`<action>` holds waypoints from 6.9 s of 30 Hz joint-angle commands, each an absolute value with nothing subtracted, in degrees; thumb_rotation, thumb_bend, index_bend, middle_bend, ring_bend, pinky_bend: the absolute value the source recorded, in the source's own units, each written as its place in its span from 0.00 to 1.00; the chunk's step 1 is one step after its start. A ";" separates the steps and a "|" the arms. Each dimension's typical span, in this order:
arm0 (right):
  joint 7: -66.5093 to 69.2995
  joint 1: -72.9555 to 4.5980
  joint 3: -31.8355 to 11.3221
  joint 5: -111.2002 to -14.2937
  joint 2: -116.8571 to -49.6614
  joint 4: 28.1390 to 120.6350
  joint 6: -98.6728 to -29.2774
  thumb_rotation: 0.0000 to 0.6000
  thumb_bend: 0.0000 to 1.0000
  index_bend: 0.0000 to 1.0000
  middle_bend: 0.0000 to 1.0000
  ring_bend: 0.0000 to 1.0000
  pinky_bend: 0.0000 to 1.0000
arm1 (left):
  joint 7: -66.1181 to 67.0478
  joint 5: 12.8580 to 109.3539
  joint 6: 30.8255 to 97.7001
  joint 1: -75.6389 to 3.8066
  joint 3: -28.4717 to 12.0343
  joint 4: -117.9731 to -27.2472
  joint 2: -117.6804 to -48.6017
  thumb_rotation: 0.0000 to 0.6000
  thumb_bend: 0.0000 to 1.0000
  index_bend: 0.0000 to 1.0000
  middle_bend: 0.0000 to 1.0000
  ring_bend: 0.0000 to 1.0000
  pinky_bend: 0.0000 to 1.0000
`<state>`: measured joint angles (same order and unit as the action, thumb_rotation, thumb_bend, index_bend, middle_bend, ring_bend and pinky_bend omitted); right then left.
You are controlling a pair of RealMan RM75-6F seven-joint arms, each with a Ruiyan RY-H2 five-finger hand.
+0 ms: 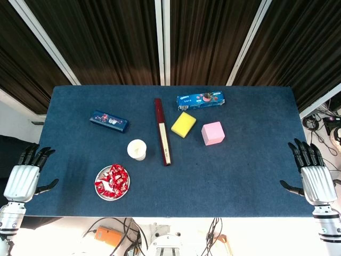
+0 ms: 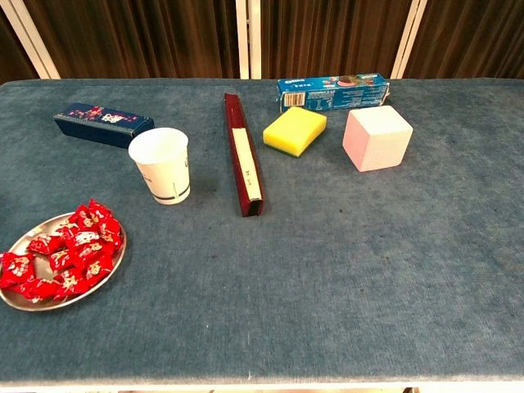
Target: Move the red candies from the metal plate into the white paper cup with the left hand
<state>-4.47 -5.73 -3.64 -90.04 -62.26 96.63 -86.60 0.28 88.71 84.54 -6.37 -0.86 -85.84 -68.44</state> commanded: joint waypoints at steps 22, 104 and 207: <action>-4.49 -5.96 -6.10 -91.19 -57.62 100.07 -89.64 1.00 0.16 0.00 0.00 0.00 0.00 | -1.48 94.04 70.69 -18.51 -1.37 -93.92 -73.93 1.00 0.15 0.39 0.91 0.81 0.72; -2.94 -6.07 -5.88 -87.90 -59.18 98.25 -87.76 1.00 0.16 0.00 0.03 0.00 0.00 | 8.76 73.96 55.58 -35.88 -12.42 -88.37 -85.51 0.87 0.29 0.52 0.97 0.88 0.75; -1.11 -5.46 -5.60 -88.38 -59.89 96.86 -88.32 1.00 0.16 0.00 0.05 0.00 0.00 | 10.81 70.87 53.65 -41.00 -12.69 -87.86 -84.01 0.91 0.31 0.54 0.97 0.87 0.75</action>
